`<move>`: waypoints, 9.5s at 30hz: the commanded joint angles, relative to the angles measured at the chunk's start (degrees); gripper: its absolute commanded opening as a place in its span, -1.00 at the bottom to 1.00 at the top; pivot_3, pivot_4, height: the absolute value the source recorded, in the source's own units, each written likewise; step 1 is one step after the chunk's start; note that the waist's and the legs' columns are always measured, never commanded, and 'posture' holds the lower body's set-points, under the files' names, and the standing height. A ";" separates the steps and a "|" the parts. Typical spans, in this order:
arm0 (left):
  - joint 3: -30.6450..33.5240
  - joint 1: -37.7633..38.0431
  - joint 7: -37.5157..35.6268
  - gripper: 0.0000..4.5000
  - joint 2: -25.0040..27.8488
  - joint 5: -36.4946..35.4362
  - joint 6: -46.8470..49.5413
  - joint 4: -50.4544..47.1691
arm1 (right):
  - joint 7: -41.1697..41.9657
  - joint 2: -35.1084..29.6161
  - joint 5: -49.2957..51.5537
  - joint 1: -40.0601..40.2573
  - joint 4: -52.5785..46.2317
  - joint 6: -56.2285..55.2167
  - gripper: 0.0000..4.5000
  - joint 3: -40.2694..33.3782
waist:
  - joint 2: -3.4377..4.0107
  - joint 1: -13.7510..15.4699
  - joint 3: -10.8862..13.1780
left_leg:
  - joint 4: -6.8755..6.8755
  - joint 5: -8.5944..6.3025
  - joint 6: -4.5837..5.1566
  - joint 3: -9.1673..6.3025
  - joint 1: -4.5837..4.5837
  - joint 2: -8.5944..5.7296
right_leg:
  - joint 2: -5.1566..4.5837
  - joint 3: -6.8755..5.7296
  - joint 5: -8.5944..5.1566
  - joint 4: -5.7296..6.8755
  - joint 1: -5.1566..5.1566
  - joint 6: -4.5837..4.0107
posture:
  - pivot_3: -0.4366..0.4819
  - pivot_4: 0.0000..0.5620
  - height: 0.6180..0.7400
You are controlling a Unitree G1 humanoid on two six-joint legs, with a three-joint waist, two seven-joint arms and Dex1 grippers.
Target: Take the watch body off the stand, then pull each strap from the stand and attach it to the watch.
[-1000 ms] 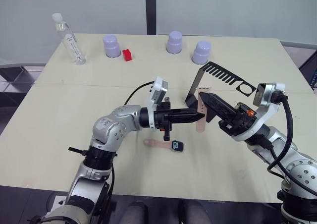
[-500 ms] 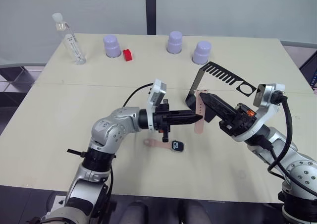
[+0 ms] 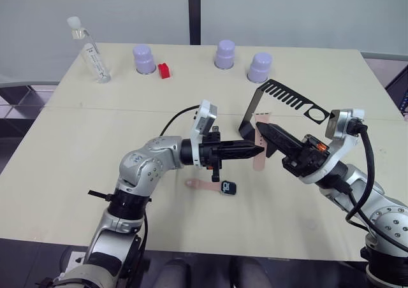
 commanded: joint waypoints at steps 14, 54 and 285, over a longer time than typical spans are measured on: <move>-0.04 0.00 -0.02 -1.00 -0.46 -1.21 0.29 -2.16 | 1.90 -0.72 -0.27 0.27 -1.54 -1.28 -0.80 -1.82 | 0.00 0.15 0.00 | 0.00 0.00 0.00 0.00 0.00 0.00 | 0.01 -0.01 0.00 -0.01 0.00 0.00 | -0.05 -0.47 1.00; 0.33 -0.57 -0.21 -1.00 -1.51 -0.88 -0.39 -1.51 | -0.26 -1.05 3.43 0.08 -2.67 -1.48 -0.53 -3.15 | 0.00 1.12 0.00 | -0.01 0.00 0.00 0.02 0.00 -0.01 | 0.05 -0.14 0.00 -0.03 0.00 0.00 | -0.05 -0.47 1.00; -4.36 -9.93 -15.74 -0.30 9.00 11.68 11.06 20.95 | 30.70 -14.47 -79.18 -0.12 -13.35 -17.60 -1.00 16.25 | -0.16 1.01 0.10 | 0.21 0.12 0.10 0.05 0.05 -0.54 | 0.00 -0.35 0.06 0.66 -0.06 0.09 | -0.05 -0.47 1.00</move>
